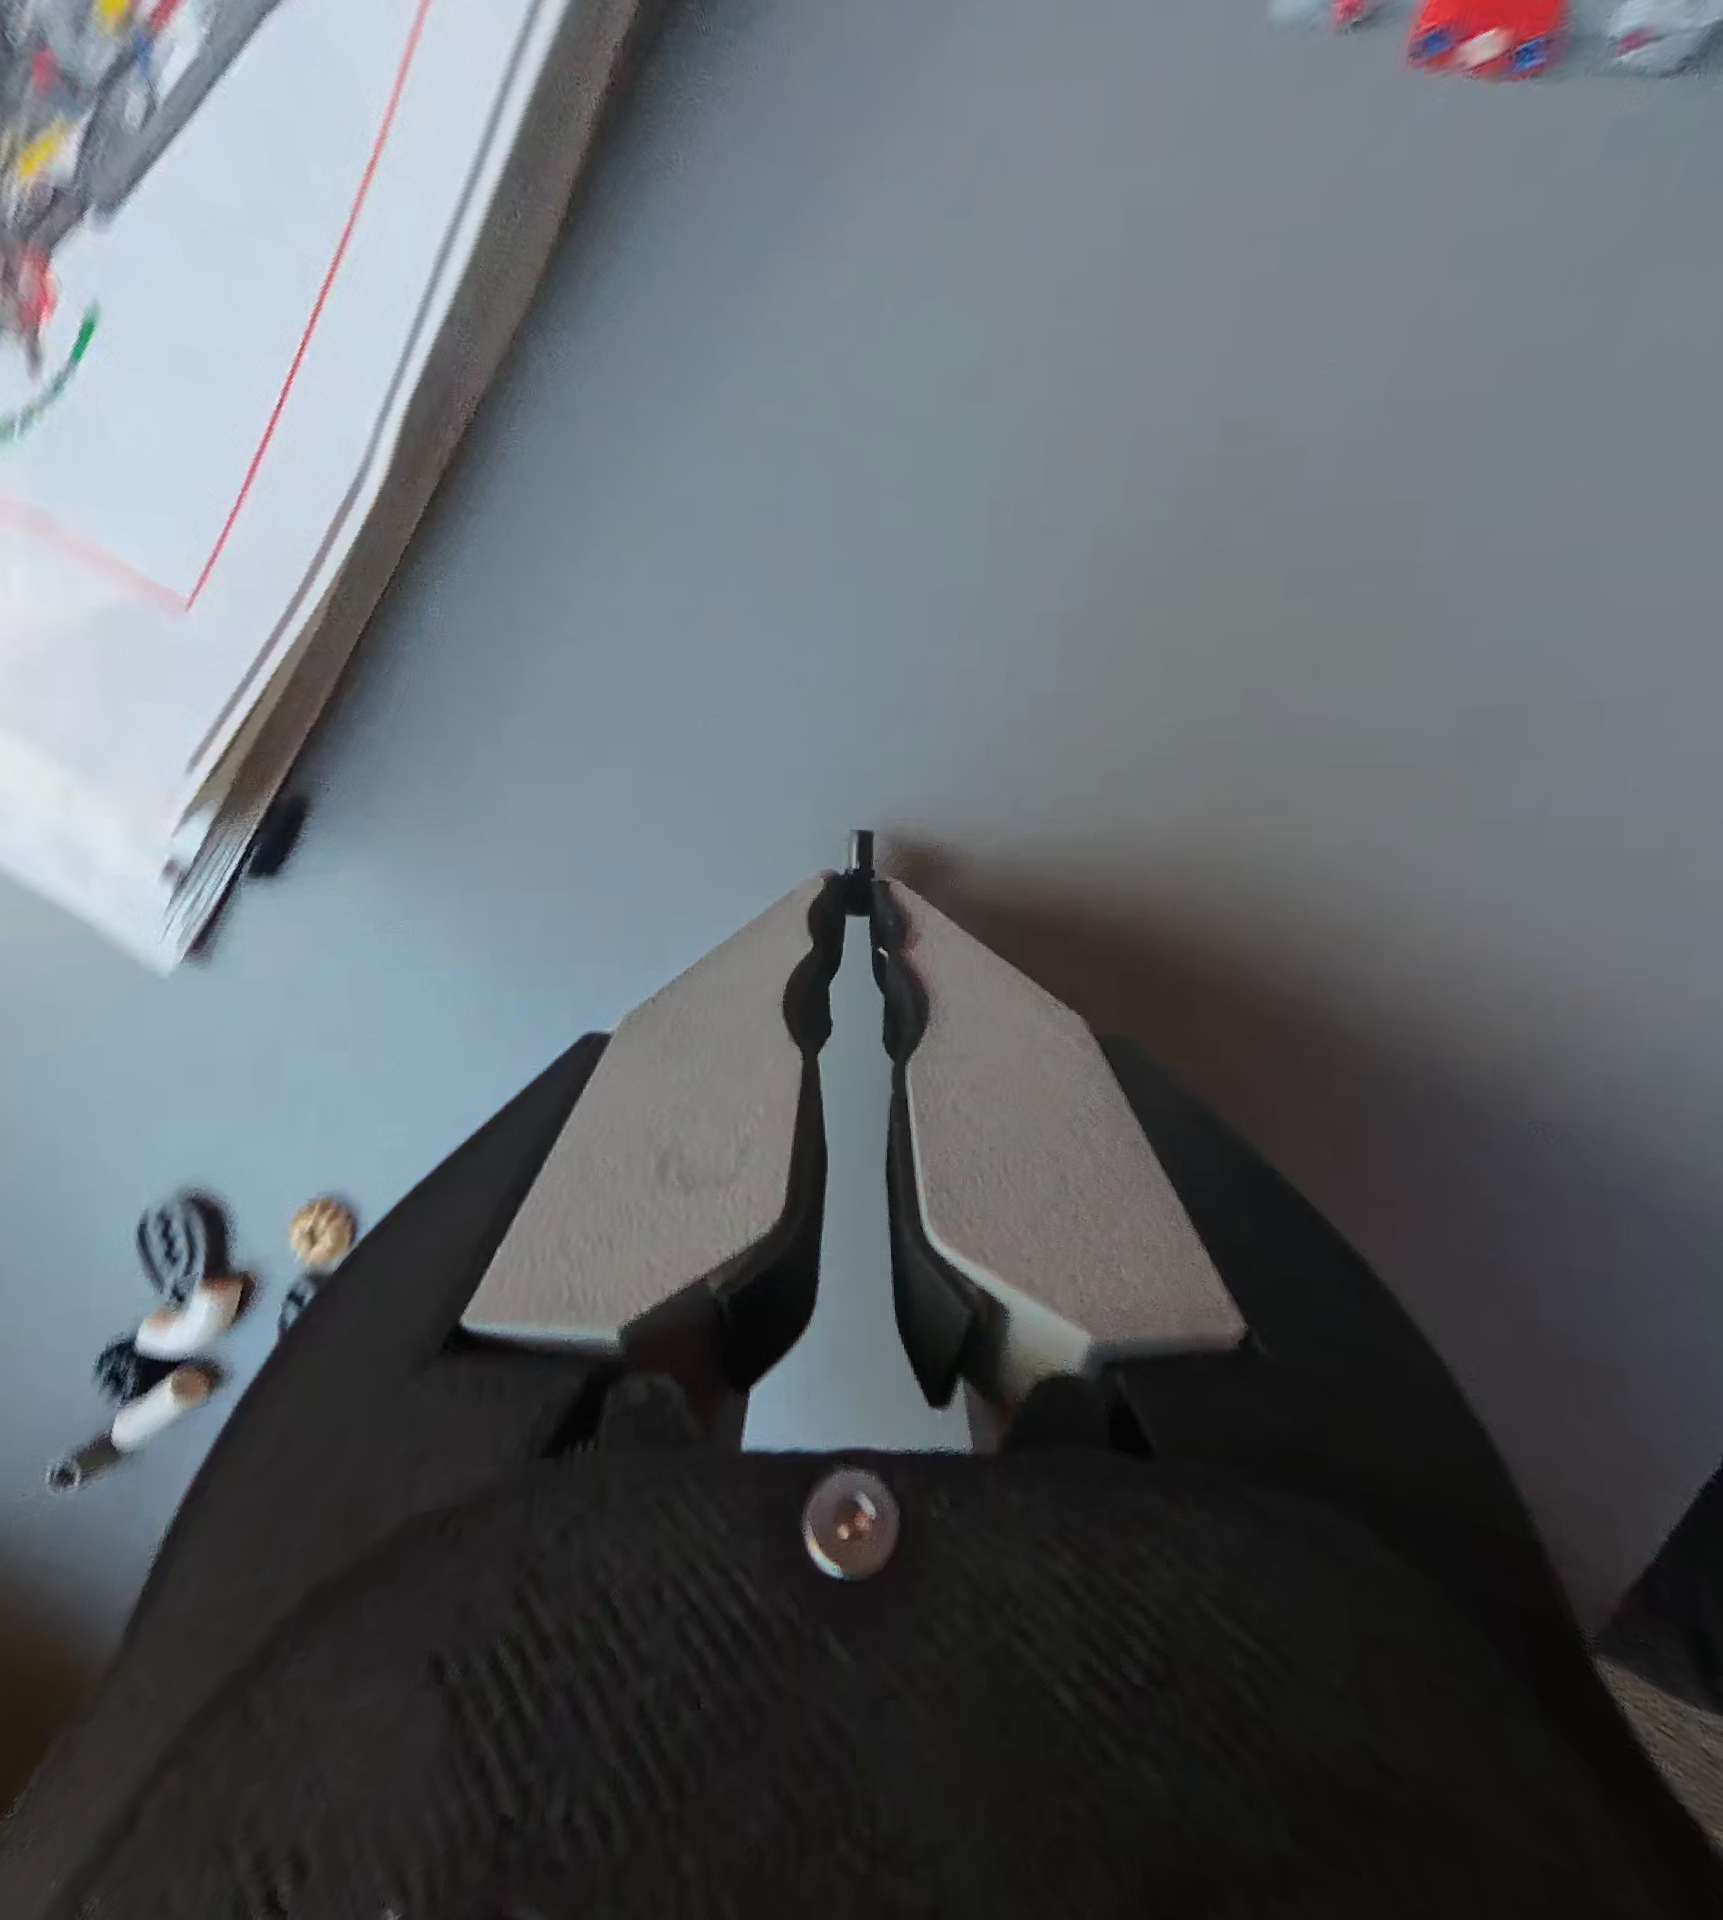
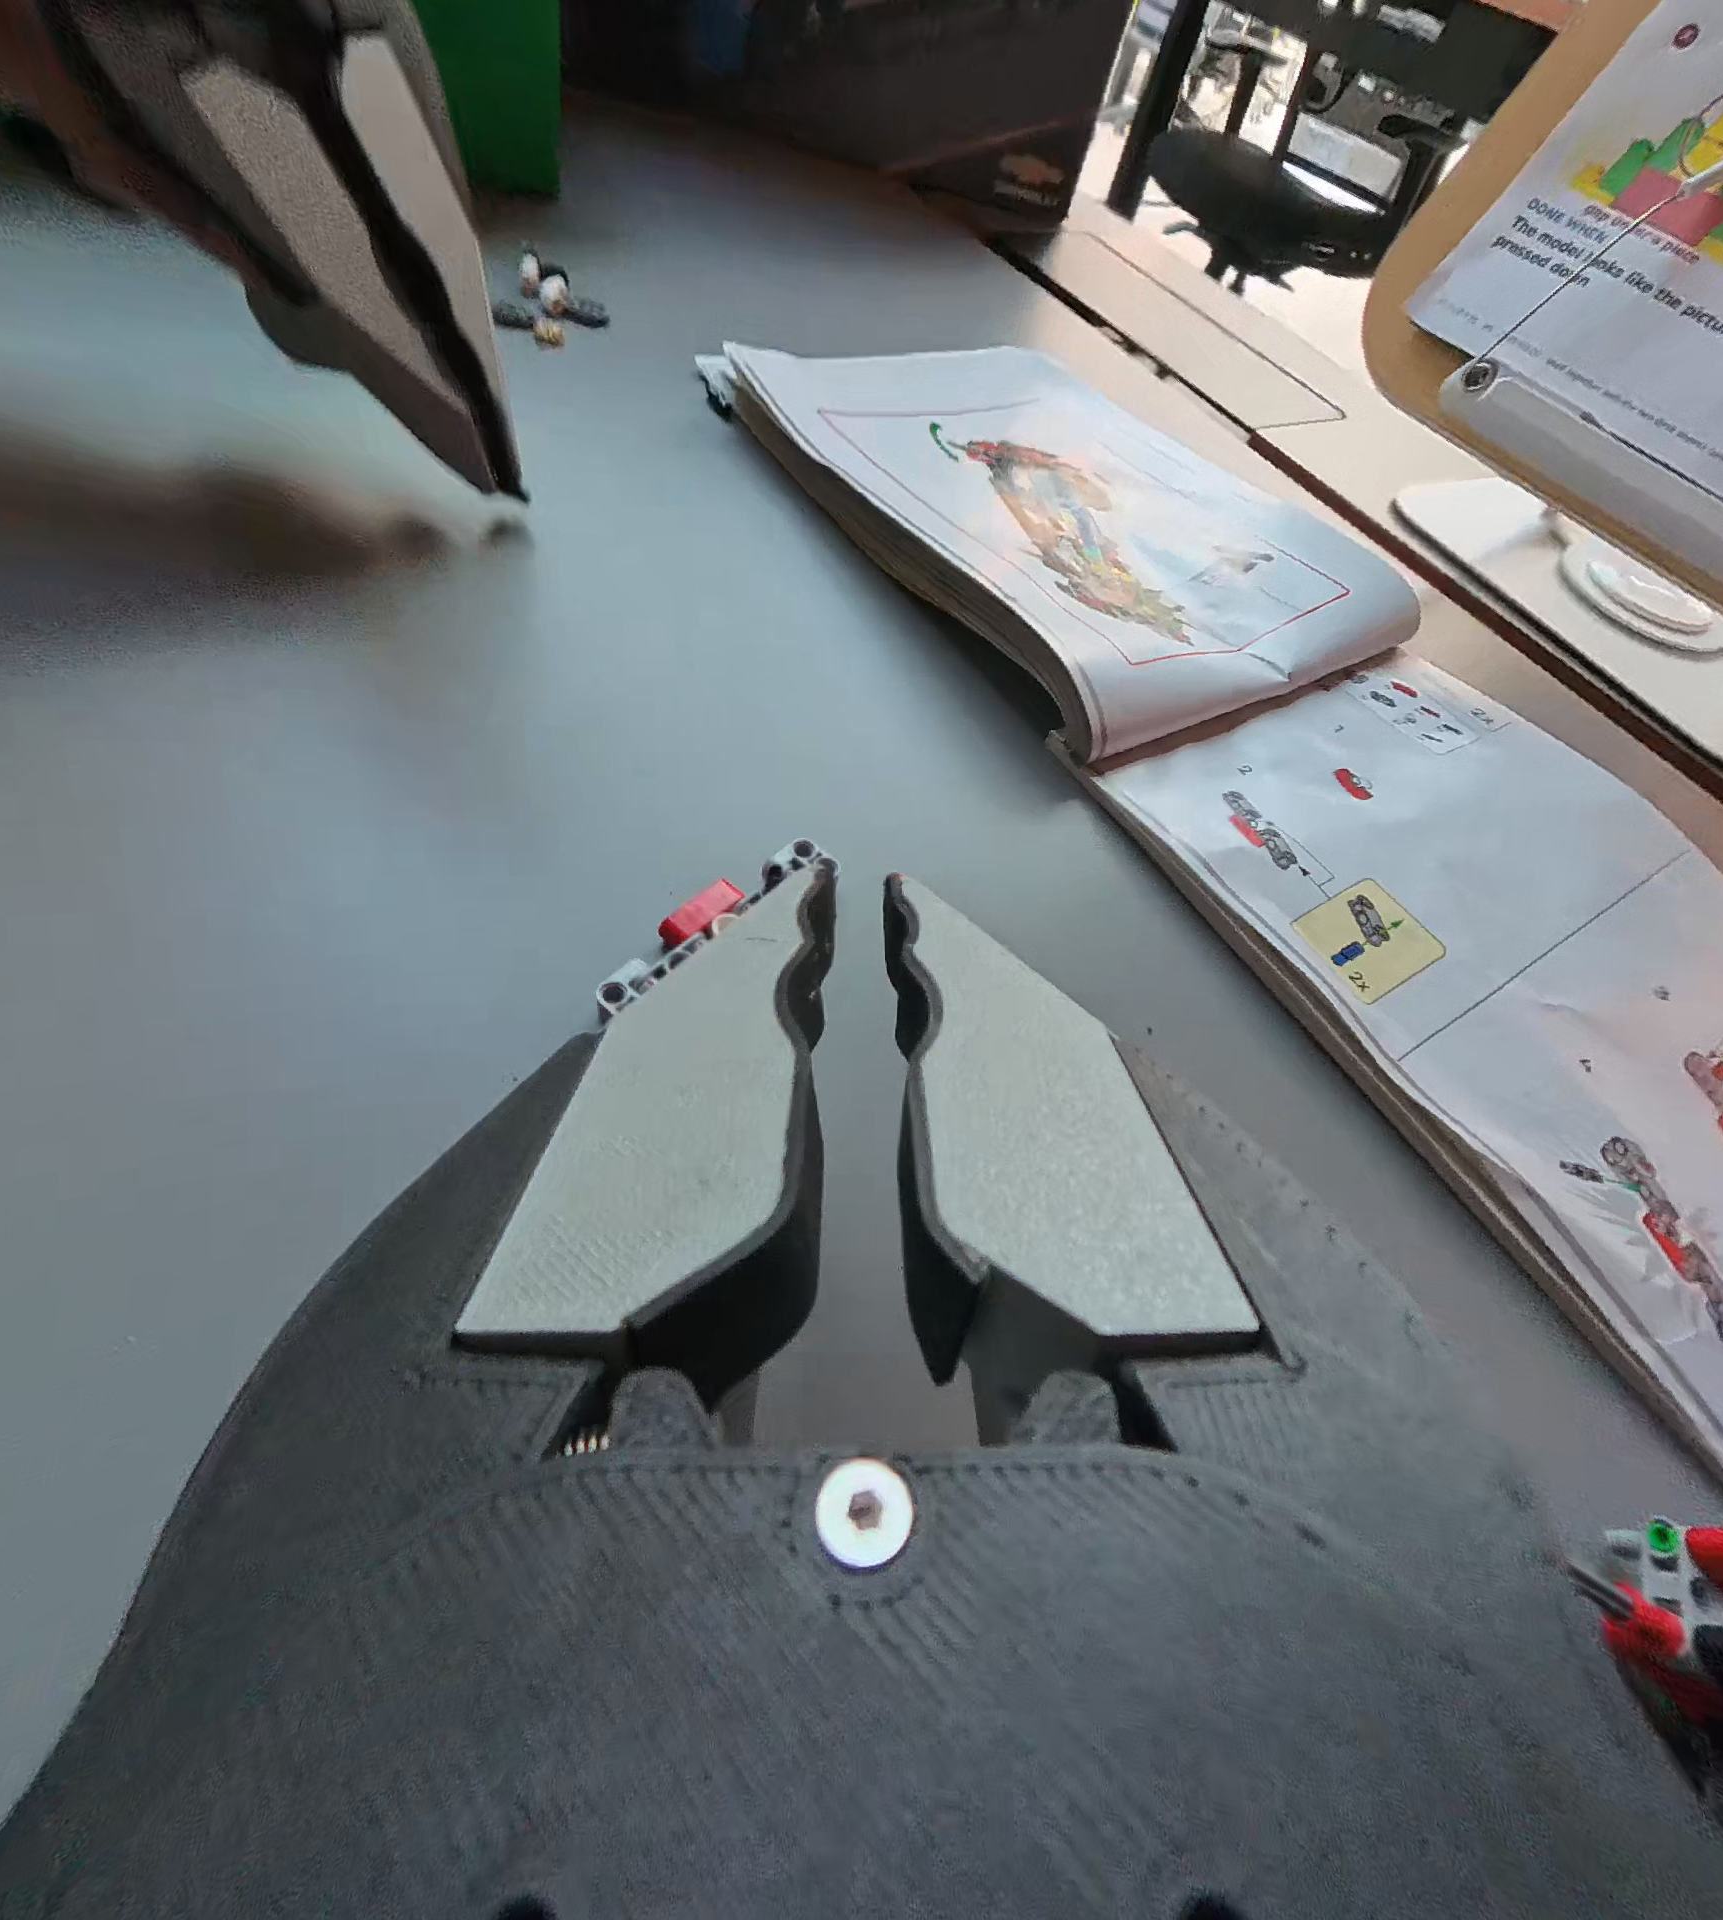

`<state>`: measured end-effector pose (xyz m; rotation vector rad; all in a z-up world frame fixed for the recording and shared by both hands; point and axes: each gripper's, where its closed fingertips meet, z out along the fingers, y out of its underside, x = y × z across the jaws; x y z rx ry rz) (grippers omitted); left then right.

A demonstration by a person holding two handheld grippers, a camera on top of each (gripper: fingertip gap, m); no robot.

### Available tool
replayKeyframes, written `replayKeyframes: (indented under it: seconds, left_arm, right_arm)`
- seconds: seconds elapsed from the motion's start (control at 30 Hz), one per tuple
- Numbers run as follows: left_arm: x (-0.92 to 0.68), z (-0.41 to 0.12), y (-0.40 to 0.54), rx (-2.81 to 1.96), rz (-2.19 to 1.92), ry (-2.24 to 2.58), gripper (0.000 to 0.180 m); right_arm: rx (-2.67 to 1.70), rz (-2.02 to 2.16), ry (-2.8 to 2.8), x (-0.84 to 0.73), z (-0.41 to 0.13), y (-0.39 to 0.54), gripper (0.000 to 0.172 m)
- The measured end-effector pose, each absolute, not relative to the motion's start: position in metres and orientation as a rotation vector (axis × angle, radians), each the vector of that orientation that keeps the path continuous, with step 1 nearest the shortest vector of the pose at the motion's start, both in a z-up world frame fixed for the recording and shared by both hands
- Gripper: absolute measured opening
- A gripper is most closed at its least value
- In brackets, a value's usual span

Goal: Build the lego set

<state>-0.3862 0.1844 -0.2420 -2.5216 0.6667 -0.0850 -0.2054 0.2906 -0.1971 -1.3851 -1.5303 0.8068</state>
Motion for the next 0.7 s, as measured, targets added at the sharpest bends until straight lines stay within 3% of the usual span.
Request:
replayKeyframes:
  seconds: [0.27,0.6,0.7]
  left_arm:
    - [-0.264,-0.212,0.216,-2.103,0.021,0.878,0.002]
    - [-0.208,-0.192,0.225,-1.915,0.004,0.922,0.002]
    - [-0.204,-0.194,0.226,-1.908,0.021,0.927,0.002]
  right_arm:
    - [-1.346,1.209,-1.635,-0.203,-0.186,0.248,0.006]
    - [-1.337,1.276,-1.714,-0.208,-0.189,0.225,0.013]
    - [-1.316,1.263,-1.732,-0.207,-0.19,0.223,0.006]
